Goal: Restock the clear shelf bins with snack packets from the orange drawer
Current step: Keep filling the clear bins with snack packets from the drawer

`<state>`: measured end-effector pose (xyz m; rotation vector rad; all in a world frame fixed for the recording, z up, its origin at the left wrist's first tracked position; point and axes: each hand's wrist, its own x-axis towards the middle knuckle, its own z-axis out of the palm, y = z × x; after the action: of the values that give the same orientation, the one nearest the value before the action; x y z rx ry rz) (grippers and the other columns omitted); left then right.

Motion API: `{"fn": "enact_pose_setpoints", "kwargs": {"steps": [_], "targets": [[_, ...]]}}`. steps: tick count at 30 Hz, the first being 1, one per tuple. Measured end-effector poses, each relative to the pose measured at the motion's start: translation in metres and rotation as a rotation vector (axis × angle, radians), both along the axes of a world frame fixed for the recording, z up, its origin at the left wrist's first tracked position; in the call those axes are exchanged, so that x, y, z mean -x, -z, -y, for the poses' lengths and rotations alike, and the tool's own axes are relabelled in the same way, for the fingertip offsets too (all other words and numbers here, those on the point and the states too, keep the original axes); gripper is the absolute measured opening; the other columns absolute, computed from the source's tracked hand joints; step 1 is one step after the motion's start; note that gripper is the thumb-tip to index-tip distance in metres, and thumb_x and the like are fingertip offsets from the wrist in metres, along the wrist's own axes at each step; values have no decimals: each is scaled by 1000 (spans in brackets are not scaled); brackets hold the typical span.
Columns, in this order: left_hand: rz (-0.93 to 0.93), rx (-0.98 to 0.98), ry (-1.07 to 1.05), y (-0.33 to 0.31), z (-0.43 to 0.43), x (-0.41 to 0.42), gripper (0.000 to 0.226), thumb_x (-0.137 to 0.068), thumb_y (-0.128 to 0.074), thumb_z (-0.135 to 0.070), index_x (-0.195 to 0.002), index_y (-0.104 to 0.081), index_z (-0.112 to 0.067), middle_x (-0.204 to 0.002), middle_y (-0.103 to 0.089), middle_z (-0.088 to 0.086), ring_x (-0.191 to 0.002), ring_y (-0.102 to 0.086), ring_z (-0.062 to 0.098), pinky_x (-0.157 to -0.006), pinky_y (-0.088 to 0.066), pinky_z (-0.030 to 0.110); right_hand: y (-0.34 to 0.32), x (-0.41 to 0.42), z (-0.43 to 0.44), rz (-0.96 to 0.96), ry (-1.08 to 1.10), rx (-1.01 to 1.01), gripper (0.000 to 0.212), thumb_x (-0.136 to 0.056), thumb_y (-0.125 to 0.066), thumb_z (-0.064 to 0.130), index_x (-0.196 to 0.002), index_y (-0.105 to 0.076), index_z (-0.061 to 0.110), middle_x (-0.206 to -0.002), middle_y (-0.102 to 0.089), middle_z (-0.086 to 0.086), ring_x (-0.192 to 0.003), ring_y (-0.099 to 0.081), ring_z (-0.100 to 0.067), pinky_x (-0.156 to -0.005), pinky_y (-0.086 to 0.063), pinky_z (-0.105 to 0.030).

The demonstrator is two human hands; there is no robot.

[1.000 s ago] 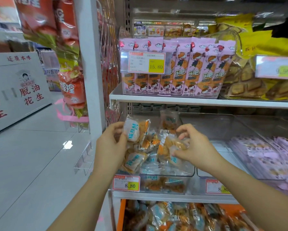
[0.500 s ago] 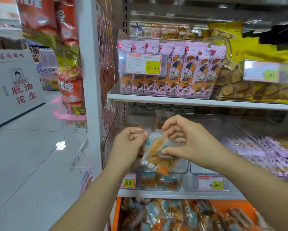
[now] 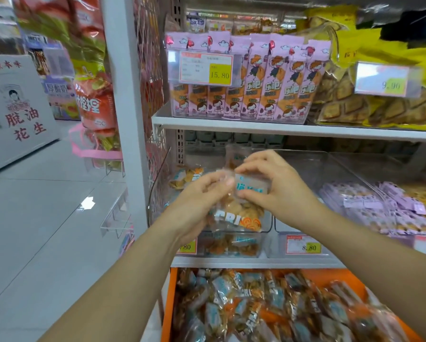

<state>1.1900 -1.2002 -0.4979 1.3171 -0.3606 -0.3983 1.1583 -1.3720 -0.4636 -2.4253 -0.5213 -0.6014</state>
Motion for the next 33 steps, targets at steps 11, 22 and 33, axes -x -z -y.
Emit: {"fn": "enact_pose_setpoints", "kwargs": {"steps": [11,22,33], "targets": [[314,-300,-50,25,11,-6,77,-72,-81,-30,-137,-41,-32,-129,-59,0,-120,-56,19,-104,-43,43,29,-1,24,-494,-39,-599,52,-75,-73,-1,-117,-51,20,-110,-62,-3,-98,-66,-14,-83,-57,-28],[788,-859,-290,17,14,-1,79,-81,-75,-20,-146,-31,-31,-131,-49,-6,-115,-51,13,-100,-42,32,49,-15,26,-118,-26,-188,60,-78,-74,9,-130,-49,21,-123,-59,5,-115,-55,-8,-100,-44,-26],[708,-793,-515,16,49,-47,49,-82,-68,-10,-127,-53,-23,-123,-57,4,-97,-61,21,-90,-49,36,57,-44,72,-273,48,-301,74,-78,-75,33,-141,-41,18,-140,-49,3,-127,-45,-9,-109,-37,-30]]}}
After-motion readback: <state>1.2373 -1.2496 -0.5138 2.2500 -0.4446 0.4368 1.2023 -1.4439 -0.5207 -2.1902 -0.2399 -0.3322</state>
